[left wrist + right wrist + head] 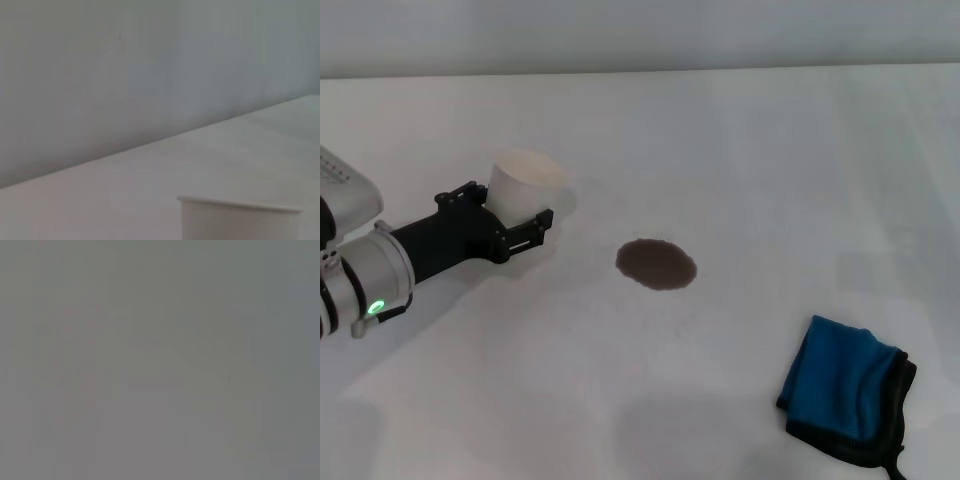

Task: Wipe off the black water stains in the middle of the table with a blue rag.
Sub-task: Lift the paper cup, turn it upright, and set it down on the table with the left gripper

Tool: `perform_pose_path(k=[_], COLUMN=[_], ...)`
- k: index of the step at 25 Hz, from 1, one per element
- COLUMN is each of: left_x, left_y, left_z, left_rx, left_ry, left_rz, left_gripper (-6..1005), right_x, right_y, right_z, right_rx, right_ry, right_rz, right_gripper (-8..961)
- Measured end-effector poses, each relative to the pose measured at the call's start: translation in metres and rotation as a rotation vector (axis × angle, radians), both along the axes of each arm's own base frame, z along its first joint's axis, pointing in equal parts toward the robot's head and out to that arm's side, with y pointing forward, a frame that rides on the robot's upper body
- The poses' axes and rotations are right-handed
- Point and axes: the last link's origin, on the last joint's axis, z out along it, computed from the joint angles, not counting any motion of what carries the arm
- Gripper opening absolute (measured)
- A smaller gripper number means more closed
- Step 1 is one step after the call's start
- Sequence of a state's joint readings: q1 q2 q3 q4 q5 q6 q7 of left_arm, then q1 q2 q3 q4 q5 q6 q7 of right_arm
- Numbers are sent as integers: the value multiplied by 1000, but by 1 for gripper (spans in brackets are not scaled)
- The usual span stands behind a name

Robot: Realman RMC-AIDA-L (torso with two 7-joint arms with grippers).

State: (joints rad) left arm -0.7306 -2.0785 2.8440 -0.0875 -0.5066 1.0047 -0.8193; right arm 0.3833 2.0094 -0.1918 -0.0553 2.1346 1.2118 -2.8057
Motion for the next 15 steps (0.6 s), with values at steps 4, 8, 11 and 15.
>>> perform_pose_path(k=[4, 8, 11, 15], left_x=[-5, -11, -16, -23], left_y=[-3, -7, -11, -17], left_z=[-1, -2, -4, -4], left_rx=[-6, -15, -23, -22], left_ry=[15, 37, 50, 60], left_rz=[9, 19, 30, 41], left_gripper=[798, 805, 814, 828], right_x=[1, 1, 2, 1], right_y=[-1, -2, -2, -1], right_z=[-1, -1, -1, -1], right_rx=[0, -1, -3, -3], right_ry=[1, 2, 3, 3], right_rz=[-3, -6, -8, -8], right_gripper=[852, 851, 851, 850])
